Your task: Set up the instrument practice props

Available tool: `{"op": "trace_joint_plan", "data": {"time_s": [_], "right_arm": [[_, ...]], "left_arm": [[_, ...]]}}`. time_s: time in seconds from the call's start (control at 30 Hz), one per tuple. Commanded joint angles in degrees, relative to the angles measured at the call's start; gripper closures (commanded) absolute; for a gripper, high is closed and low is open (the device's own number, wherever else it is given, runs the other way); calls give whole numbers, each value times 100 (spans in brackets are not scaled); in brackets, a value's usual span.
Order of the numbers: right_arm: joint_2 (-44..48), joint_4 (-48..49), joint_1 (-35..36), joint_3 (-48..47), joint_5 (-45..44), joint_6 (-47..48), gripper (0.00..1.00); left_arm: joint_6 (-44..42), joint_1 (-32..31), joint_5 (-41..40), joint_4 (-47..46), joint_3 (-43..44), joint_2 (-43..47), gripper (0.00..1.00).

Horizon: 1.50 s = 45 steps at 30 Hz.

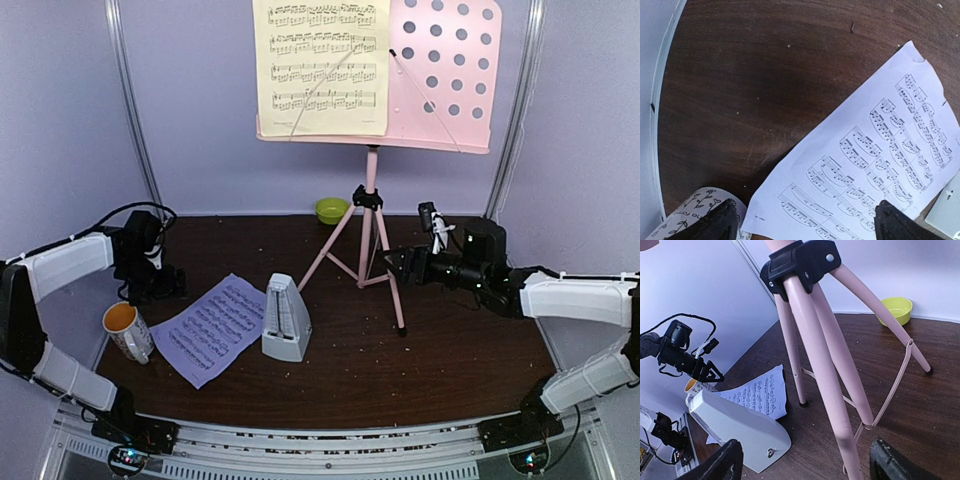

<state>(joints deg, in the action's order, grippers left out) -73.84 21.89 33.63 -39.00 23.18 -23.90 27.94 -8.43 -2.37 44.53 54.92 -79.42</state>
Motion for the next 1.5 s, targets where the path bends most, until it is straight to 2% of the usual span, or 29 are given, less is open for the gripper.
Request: {"op": "trace_joint_plan", "data": {"time_s": [0.0,0.17,0.4,0.63,1.07,1.23,1.33,1.4,1.47], "right_arm": [[214,-53,-49,-101,-112,92,12],[233,275,-58,-28,69,-20,10],[334,460,-67,40,222,-18,9],[435,641,-91,103,326,-53,8],[636,904,-158,285,480,-161,8],[710,975,-181,344,538,-207,8],[763,984,-190,374,541,-216,8],[790,976,-190,378,547,-206,8],[793,952,-198,361,537,-198,8]], "left_arm": [[-614,37,-163,483,351,-550,2],[-1171,50,-283,845,699,-1236,2],[-1768,44,-208,1535,1425,-1710,2],[-1927,43,-323,1919,1818,-2316,3],[-1968,47,-97,2005,1574,-2741,9],[-1924,51,-237,2016,1575,-2955,3],[-1931,47,-291,2014,1604,-3051,2],[-1947,47,-205,1999,1610,-3093,5],[-1979,49,-61,1974,1597,-3121,12]]}}
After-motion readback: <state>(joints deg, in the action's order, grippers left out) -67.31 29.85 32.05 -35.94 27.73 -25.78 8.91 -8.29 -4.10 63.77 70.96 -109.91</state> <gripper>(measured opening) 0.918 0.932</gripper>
